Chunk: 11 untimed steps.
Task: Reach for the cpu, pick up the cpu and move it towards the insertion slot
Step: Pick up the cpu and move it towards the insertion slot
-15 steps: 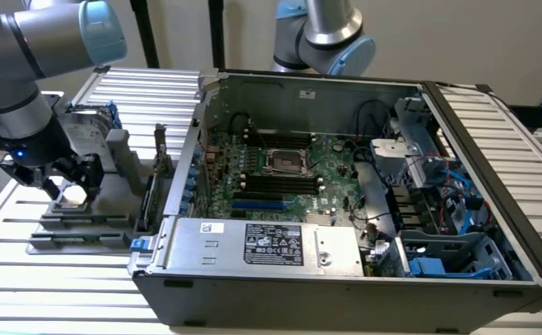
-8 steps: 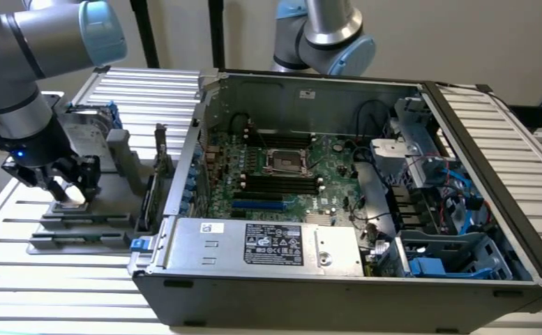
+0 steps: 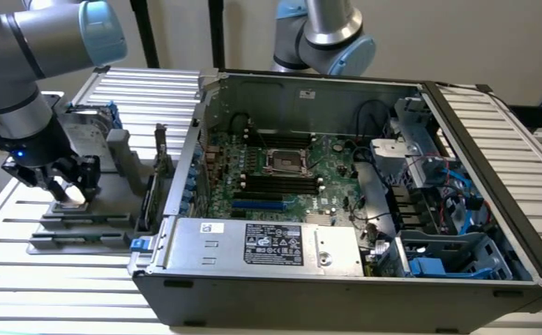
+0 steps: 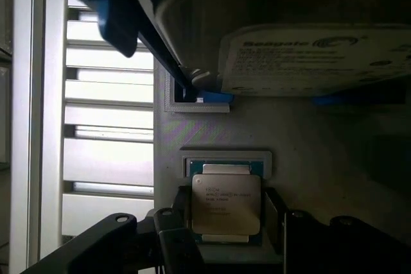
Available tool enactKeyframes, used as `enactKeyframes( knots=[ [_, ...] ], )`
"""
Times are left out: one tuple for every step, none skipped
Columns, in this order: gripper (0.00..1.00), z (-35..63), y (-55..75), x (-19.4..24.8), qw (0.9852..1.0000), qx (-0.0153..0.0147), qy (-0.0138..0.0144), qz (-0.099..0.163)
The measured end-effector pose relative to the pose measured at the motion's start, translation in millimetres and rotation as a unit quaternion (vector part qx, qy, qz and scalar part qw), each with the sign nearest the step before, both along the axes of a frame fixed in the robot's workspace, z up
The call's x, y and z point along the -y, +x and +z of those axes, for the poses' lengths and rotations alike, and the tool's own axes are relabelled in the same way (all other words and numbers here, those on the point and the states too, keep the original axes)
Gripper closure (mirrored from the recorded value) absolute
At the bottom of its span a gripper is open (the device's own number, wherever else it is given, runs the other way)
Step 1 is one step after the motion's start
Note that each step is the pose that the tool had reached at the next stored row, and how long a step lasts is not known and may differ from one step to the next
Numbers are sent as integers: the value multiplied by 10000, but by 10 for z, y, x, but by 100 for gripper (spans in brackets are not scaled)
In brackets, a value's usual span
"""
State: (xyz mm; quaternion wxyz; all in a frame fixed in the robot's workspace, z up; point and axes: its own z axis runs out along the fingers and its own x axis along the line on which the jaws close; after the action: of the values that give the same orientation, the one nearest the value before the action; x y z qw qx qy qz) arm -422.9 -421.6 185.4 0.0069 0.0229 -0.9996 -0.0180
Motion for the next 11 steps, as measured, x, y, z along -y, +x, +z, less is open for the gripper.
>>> enactKeyframes(
  knots=[
    [45, 0, 0, 0, 10000, 0, 0, 0],
    [45, 0, 0, 0, 10000, 0, 0, 0],
    [45, 0, 0, 0, 10000, 0, 0, 0],
    [45, 1, 0, 0, 10000, 0, 0, 0],
    [45, 6, 1, 0, 10000, 2, 2, 0],
    [45, 18, 1, 0, 10000, 3, 2, 0],
    [45, 35, 0, 0, 10000, 1, 1, 0],
    [45, 57, 0, 0, 10000, 0, 0, 0],
    [45, 79, 0, 0, 10000, 0, 0, 0],
    [45, 103, 0, 0, 10000, 0, 0, 0],
    [45, 133, 0, 0, 10000, 0, 0, 0]
  ],
)
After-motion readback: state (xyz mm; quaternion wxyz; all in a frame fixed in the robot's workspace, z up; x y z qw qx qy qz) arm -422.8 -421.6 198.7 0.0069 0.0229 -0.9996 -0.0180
